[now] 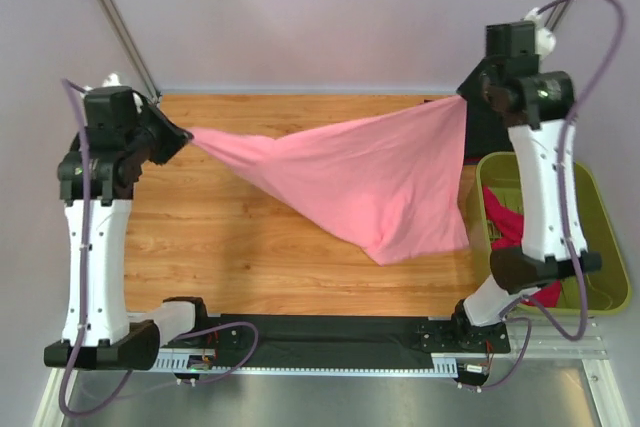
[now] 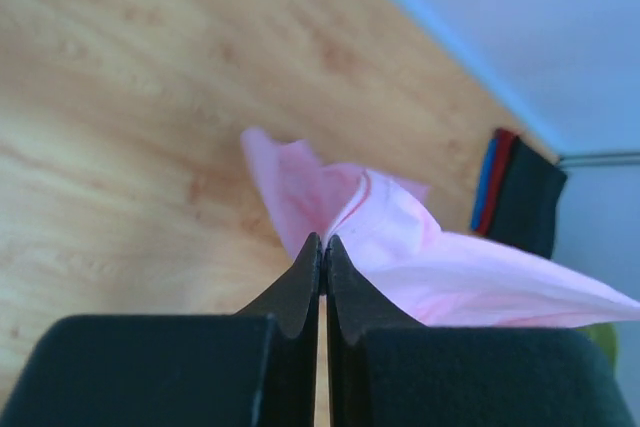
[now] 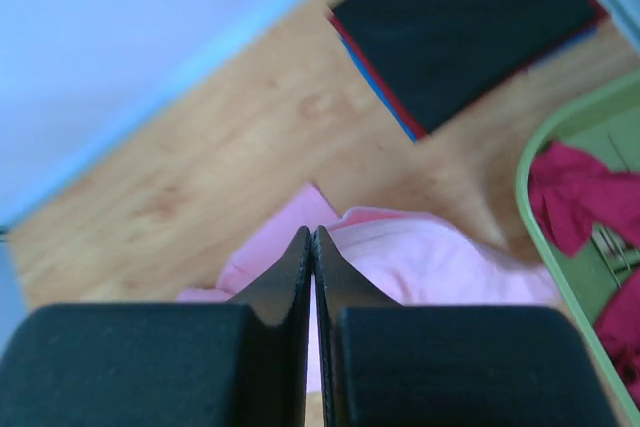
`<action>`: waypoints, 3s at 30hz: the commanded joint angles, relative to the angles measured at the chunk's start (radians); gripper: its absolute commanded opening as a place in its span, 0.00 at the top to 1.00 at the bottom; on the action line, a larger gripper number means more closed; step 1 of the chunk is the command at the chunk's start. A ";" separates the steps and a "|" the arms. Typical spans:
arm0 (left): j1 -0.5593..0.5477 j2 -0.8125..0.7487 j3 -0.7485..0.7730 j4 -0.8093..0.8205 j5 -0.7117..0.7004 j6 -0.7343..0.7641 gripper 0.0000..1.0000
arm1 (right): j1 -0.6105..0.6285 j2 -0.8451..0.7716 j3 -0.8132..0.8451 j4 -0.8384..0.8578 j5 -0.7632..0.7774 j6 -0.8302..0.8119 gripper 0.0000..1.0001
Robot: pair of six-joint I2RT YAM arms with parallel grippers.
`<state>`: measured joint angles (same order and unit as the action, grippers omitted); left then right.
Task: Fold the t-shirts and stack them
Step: Flatten the tshirt out
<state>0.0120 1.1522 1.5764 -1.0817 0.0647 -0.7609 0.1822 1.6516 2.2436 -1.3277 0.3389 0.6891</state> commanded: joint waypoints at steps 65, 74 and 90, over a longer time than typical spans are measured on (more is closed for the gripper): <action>-0.001 0.764 0.068 0.826 0.061 0.578 1.00 | -0.101 0.533 -0.469 1.299 -0.477 -0.181 1.00; 0.002 0.684 0.008 0.799 0.018 0.603 1.00 | -0.130 0.582 -0.322 1.196 -0.555 -0.177 1.00; -0.009 0.373 0.082 0.639 -0.242 0.601 1.00 | -0.130 0.320 -0.314 0.960 -0.525 -0.166 1.00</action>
<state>0.0040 1.6886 1.6077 -0.4160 -0.0849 -0.1490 0.0555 2.1517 1.8835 -0.2920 -0.2146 0.5301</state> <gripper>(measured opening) 0.008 0.005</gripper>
